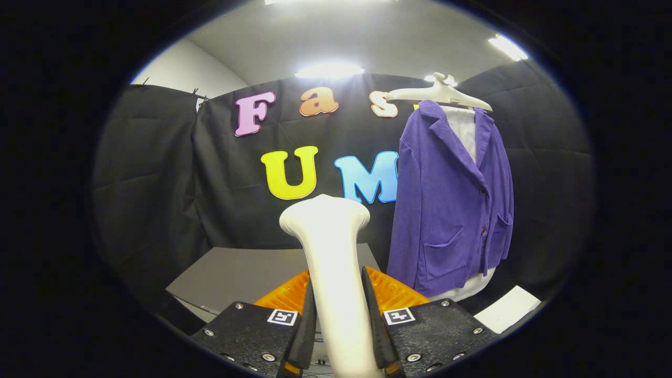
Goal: Iron the clothes twice with a garment steamer, once on the left side and once on the right side.
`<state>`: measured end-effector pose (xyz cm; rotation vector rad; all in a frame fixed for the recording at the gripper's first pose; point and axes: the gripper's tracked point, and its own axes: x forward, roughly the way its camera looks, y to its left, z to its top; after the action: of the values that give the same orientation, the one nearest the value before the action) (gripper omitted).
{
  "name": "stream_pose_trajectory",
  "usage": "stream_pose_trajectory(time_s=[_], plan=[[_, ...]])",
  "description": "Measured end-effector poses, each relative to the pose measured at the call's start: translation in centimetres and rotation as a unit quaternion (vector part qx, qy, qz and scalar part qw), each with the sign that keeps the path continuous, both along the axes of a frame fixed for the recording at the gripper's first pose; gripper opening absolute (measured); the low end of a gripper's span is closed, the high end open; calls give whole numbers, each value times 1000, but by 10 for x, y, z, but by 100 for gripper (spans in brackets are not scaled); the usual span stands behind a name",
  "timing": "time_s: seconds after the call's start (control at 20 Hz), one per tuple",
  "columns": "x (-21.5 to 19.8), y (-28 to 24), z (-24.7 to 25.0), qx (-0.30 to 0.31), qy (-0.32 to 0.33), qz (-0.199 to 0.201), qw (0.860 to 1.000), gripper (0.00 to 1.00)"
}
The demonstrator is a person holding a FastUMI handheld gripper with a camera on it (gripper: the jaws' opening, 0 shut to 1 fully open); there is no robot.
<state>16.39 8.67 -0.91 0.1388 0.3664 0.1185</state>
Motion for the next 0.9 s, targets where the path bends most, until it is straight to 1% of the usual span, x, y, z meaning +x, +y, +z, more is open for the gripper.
stream_pose_trajectory(time_s=[0.3,0.45,0.65,0.9], plan=[[-56,-38,-2,-17,-36,-3,999,45],[-80,-65,-10,-27,-42,-14,999,45],[-115,-99,-13,-24,-62,-31,997,45],[-151,-129,-16,-47,-80,-28,995,46]])
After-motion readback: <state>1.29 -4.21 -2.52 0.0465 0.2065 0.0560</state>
